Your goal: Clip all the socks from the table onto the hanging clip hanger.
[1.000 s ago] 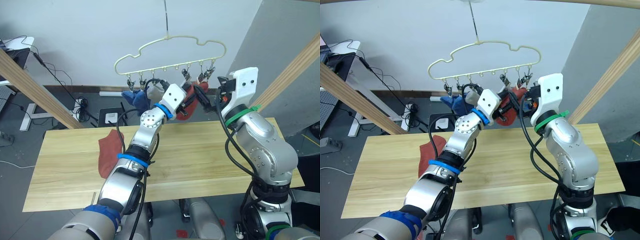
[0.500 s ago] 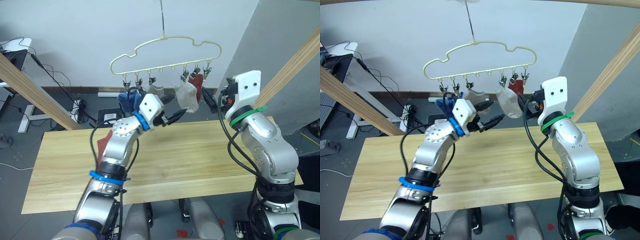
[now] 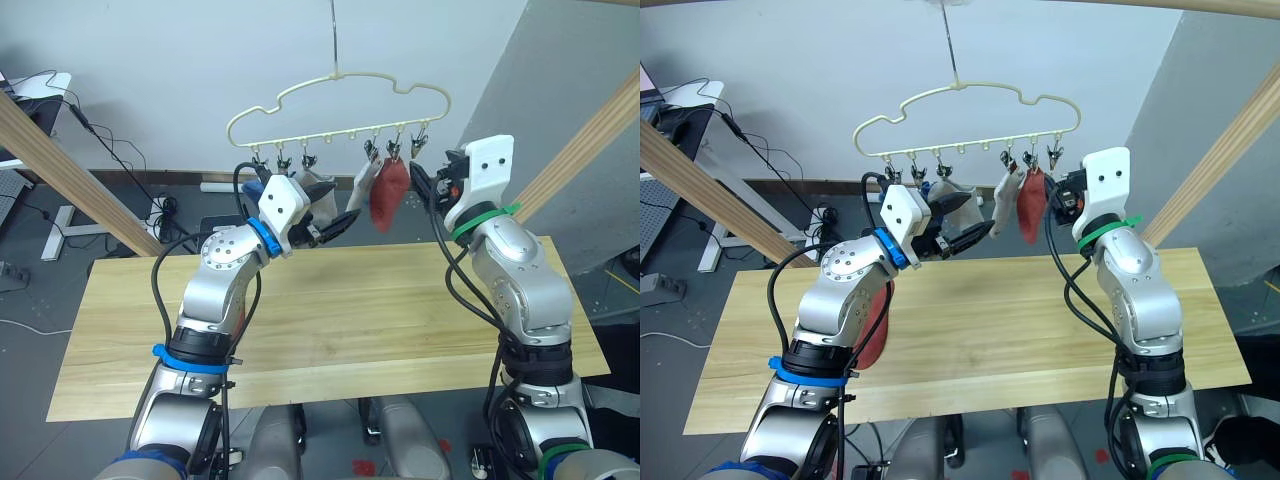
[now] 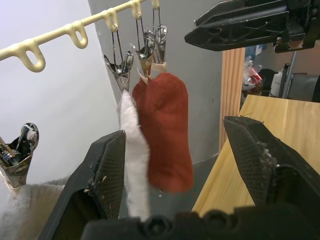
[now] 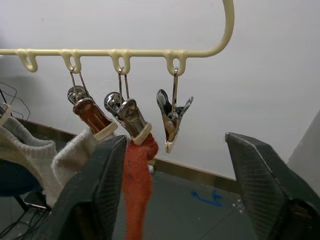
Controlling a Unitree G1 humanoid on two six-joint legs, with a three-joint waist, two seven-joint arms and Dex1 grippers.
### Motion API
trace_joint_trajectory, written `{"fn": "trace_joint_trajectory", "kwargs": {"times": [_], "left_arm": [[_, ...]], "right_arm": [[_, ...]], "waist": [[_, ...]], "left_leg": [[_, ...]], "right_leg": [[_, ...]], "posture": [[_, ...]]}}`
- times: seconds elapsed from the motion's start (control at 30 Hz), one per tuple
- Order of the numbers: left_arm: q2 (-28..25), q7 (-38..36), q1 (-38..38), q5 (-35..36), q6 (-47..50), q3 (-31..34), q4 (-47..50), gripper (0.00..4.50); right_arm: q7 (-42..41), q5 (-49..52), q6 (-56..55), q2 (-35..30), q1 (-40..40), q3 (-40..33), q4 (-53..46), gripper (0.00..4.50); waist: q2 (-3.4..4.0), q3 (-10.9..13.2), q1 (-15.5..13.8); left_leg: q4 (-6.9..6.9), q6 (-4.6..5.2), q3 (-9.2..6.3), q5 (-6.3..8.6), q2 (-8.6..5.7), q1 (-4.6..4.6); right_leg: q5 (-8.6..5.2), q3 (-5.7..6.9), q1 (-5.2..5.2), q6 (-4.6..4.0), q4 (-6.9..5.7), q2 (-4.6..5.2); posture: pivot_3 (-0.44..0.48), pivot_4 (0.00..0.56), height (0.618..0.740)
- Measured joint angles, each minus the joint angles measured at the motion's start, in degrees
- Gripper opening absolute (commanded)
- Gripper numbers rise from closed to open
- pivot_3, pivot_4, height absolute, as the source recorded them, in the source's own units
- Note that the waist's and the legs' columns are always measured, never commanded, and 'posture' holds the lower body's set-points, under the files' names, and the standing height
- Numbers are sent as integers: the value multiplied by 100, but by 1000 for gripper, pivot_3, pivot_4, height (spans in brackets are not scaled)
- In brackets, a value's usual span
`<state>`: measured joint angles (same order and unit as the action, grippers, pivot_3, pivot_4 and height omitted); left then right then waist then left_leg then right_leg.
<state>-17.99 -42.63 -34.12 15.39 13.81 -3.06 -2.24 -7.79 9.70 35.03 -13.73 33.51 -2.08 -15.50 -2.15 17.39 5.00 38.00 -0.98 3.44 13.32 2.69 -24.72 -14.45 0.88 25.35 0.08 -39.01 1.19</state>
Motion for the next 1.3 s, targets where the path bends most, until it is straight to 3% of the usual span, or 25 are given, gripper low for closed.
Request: {"fn": "trace_joint_trajectory", "kwargs": {"times": [0.77,1.3], "left_arm": [[8,-47,-28,-33,-57,-57,-3,3470],[6,-49,-30,-79,-130,-118,-39,3470]], "right_arm": [[306,-524,-1342,358,817,-7,1975,3200],[620,-257,-1181,860,967,-341,2022,3200]], "waist": [[1,-1,-2],[2,-1,-6]], "left_leg": [[1,0,2,0,1,0],[4,-1,2,-1,0,0]], "right_leg": [[2,-1,0,-2,-4,1],[2,-1,0,-3,-7,3]], "posture": [[-166,254,740],[-165,258,740]]}}
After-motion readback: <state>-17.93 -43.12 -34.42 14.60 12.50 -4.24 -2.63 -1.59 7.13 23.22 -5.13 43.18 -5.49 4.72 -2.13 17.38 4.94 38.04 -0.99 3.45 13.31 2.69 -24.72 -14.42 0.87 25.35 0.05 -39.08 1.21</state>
